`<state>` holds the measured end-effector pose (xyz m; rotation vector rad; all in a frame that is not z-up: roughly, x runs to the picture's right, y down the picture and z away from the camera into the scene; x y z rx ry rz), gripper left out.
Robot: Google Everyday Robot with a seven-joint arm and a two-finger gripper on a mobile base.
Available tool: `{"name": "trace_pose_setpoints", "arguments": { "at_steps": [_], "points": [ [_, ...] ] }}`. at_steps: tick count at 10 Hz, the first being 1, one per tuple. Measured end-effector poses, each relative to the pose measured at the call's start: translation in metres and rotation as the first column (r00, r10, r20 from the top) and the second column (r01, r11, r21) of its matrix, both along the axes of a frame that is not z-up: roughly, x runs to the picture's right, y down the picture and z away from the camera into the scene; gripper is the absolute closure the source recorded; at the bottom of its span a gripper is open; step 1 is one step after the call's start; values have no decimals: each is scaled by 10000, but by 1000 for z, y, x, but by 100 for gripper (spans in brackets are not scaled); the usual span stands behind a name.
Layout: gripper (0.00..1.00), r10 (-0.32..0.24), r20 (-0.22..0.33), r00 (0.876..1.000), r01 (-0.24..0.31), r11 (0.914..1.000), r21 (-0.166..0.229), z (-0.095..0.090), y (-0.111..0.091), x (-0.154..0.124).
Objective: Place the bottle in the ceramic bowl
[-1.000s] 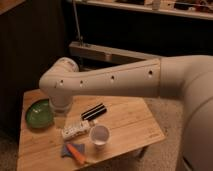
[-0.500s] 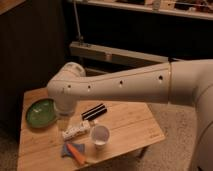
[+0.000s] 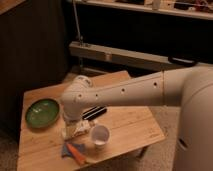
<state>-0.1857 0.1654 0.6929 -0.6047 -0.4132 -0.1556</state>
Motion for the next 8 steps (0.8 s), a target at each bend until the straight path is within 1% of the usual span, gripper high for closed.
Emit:
{"name": "trace_pose_setpoints", "arguments": {
  "at_steps": [1, 2, 3, 5, 7, 8],
  "points": [
    [35, -339, 117, 9994, 338, 9994, 81, 10, 4, -3],
    [35, -611, 178, 9980, 611, 9981, 43, 23, 10, -5],
    [35, -772, 233, 9967, 772, 9970, 12, 34, 13, -6],
    [35, -980, 260, 9948, 982, 9952, -39, 50, 16, -6],
    [35, -1188, 229, 9927, 1194, 9925, -269, 71, 29, -1],
    [35, -1241, 237, 9920, 1249, 9915, -366, 75, 32, 1]
  ]
}}
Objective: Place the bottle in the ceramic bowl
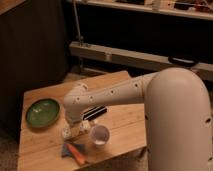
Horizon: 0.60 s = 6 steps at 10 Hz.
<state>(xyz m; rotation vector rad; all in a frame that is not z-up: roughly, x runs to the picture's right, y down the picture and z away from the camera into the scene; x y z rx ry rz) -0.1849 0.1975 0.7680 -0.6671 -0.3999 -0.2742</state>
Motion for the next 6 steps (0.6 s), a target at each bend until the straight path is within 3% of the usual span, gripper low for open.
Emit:
{"name": "trace_pose_setpoints", "arguments": {
  "at_steps": [4, 6],
  "points": [
    [36, -333, 65, 9994, 336, 9976, -598, 10, 16, 11],
    [49, -504, 50, 9987, 506, 9956, -786, 13, 20, 13]
  ]
}}
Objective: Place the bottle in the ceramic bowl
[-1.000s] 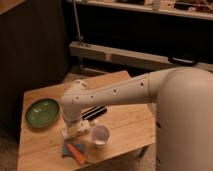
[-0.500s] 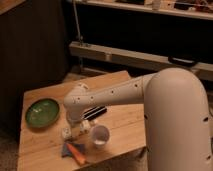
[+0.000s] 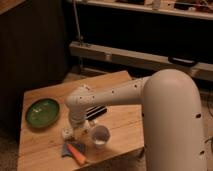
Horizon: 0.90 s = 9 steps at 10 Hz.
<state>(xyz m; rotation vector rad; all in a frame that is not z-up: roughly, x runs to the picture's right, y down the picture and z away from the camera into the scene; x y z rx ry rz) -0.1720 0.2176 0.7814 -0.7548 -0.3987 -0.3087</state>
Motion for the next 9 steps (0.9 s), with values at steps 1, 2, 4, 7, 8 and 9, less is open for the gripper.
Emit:
{"name": "trace_pose_setpoints", "arguments": {
  "at_steps": [1, 2, 4, 7, 8, 9],
  "points": [
    [58, -95, -8, 10000, 95, 9999, -101, 3, 2, 0],
    [68, -256, -47, 9997, 255, 9994, -229, 5, 4, 0],
    [90, -840, 6, 9965, 839, 9955, -430, 6, 13, -11],
    [100, -1115, 86, 9937, 1117, 9933, -307, 4, 6, -28],
    [100, -1090, 118, 9940, 1091, 9940, -99, -1, -10, -35],
    [100, -1041, 169, 9944, 1040, 9945, 91, -9, -29, -42]
  ]
}}
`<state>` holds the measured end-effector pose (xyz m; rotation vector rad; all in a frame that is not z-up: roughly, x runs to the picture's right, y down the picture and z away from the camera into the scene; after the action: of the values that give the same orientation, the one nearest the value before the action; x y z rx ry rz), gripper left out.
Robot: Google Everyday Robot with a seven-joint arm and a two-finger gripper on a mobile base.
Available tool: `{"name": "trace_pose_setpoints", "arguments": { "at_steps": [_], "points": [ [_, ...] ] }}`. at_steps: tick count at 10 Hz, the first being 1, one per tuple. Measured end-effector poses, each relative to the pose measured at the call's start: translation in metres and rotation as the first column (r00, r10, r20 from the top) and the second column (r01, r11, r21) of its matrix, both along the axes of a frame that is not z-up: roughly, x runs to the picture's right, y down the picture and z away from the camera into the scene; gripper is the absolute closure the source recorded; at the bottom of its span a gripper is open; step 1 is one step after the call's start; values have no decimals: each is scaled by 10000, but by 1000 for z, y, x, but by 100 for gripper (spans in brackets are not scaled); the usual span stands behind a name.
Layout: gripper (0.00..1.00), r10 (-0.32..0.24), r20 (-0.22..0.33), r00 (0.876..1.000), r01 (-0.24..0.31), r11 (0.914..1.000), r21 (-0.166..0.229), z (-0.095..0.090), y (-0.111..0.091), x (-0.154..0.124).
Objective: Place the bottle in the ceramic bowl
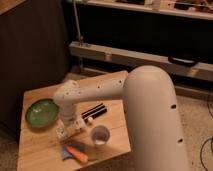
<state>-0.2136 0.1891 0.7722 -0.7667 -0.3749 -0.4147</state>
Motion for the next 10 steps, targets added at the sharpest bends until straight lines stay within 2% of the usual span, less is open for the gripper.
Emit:
{"name": "trace_pose_setpoints", "arguments": {
  "at_steps": [2, 3, 5, 7, 8, 9, 10],
  "points": [
    [100, 397, 194, 9990, -405, 9983, 417, -11, -42, -17],
    [100, 659, 394, 9970, -684, 9955, 654, -14, -66, -35],
    [100, 1001, 790, 9918, -1068, 9905, 868, -12, -90, -73],
    [99, 1233, 1343, 9832, -1368, 9859, 964, -1, -102, -125],
    [95, 1351, 1576, 9782, -1508, 9843, 922, 3, -103, -144],
    [81, 1528, 1879, 9702, -1718, 9811, 893, 10, -107, -171],
    [73, 1506, 2012, 9679, -1714, 9811, 899, 12, -104, -185]
  ]
}}
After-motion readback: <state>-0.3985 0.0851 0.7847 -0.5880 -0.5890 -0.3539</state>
